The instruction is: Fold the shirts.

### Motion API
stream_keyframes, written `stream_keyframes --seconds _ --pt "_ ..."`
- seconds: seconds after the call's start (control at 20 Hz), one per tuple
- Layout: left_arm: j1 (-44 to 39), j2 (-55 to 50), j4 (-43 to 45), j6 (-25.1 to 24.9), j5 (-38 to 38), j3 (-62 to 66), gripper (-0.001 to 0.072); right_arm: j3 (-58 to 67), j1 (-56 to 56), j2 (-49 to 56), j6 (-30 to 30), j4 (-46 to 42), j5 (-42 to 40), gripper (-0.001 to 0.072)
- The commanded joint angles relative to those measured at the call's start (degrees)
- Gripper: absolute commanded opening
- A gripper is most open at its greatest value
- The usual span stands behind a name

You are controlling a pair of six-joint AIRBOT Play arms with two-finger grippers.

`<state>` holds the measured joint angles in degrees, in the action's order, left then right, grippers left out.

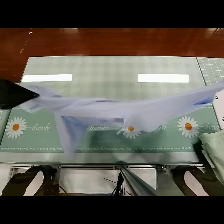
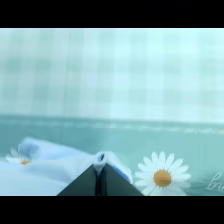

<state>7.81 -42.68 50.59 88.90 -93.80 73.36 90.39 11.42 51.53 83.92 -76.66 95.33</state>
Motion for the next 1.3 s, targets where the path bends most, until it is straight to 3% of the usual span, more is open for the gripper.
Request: stream_keyframes --seconds 0.0,0.25,0.45,0.75,0.8,0.85,0.9,0.95,1.0,1.05,1.1,1.15,1.25 --pt "0.02 -2.89 -0.04 -2.27 8.37 -10.25 0.0021 -0.52 -5.40 12.70 -2.05 -2.86 -2.43 0.0032" --pt "0.02 -17.29 -0.09 -9.42 23.71 -11.13 0.0020 -0.46 -9.16 29.40 -1.33 -2.91 -24.65 0.0033" --pt "0.02 -32.13 -4.26 -14.43 25.86 -11.13 0.0021 -0.48 -9.14 37.22 6.86 -1.60 -37.38 0.0032" --pt "0.02 -46.88 -9.49 -16.24 25.03 -11.10 0.0022 -0.48 -9.14 44.78 10.49 4.79 -38.29 0.0039" --pt "0.04 -47.78 -10.45 -16.24 24.30 -11.10 0.0056 -0.48 -9.14 45.59 10.25 5.88 -37.24 0.0119" --pt "0.11 -47.87 -11.10 -16.24 24.13 -11.08 0.0210 -0.48 -9.14 45.97 9.77 6.32 -36.39 0.0222" --pt "0.44 -47.58 -11.19 -15.82 23.67 -10.47 0.0438 -0.39 -9.14 45.83 8.92 6.32 -35.93 0.0269" --pt "1.22 -47.25 -10.99 -14.60 22.05 -9.27 0.0562 -0.33 -8.76 45.09 7.48 6.25 -35.01 0.0281" --pt "2.69 -46.99 -10.97 -14.40 18.91 -7.28 0.0597 -0.35 -8.09 43.74 5.51 6.08 -33.55 0.0282" --pt "4.59 -46.60 -10.58 -13.33 15.17 -5.01 0.0597 -0.35 -7.13 41.81 3.67 5.09 -31.23 0.0399" --pt "6.54 -45.94 -9.16 -10.97 11.93 -3.08 0.0595 -0.35 -6.12 39.82 1.09 3.41 -28.30 0.0571" --pt "8.46 -44.70 -7.13 -8.61 9.33 -1.95 0.0595 -0.35 -4.90 37.75 -1.75 0.37 -24.37 0.0620" --pt "11.23 -39.85 -0.48 -6.69 6.45 -2.78 0.0594 -0.37 -2.27 34.86 -2.54 -9.07 -15.67 0.0604"
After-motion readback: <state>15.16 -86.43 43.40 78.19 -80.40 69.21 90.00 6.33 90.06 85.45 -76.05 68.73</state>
